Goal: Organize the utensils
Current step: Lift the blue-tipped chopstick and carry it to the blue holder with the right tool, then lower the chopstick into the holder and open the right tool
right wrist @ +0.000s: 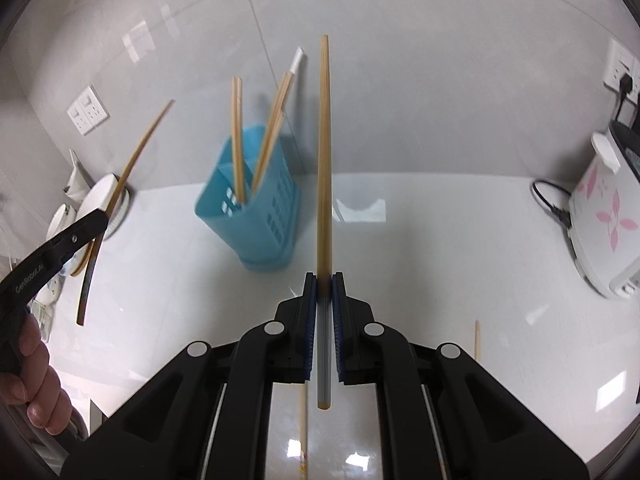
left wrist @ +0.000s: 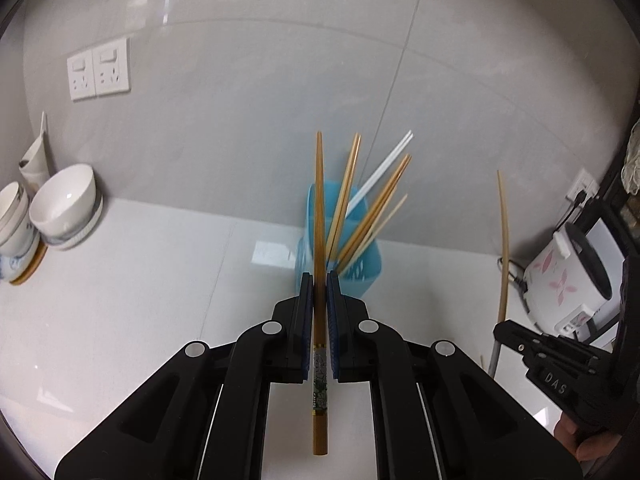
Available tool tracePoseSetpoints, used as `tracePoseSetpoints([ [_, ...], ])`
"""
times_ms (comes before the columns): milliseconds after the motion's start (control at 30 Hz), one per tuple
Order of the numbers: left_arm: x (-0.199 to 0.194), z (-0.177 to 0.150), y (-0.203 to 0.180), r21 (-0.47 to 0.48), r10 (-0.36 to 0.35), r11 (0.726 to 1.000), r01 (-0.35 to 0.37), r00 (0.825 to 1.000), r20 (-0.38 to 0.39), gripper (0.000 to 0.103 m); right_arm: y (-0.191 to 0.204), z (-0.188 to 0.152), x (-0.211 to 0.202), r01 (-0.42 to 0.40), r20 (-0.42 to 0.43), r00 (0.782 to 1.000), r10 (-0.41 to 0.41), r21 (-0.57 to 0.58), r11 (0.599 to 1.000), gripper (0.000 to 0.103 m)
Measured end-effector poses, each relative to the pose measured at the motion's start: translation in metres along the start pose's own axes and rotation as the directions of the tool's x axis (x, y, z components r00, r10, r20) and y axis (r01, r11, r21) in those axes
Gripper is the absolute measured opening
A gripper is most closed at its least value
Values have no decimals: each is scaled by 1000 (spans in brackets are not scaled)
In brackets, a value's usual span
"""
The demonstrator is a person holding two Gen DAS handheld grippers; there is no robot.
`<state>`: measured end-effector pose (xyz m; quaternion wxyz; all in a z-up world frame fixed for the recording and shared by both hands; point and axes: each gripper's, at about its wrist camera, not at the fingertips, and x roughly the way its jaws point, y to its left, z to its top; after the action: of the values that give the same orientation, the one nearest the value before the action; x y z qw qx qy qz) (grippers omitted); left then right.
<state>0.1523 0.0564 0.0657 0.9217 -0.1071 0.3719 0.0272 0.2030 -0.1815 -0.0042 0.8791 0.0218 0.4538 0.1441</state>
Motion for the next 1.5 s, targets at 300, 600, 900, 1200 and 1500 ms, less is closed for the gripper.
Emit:
tracePoseSetpoints([
  [300,6,30,-3,24,-39,999,37,997,70,6,21,29,3,-26,65,998,27,-17,1000,7],
  [600,3,63,-15,80,-43,996,36,995,94,6,29,52,6,-50,99,994,53,-30,998,7],
  [900,52,66,-22,100,-30,994,33,999,-30,6,35,62,13,-82,110,990,85,-33,996,7],
  [1200,90,54,-24,129,-2,992,12,997,-78,6,35,64,21,-100,103,989,103,-33,994,7],
  [1500,93,56,-17,117,9,993,0,997,-74,25,34,64,24,-113,116,986,116,-36,993,7],
])
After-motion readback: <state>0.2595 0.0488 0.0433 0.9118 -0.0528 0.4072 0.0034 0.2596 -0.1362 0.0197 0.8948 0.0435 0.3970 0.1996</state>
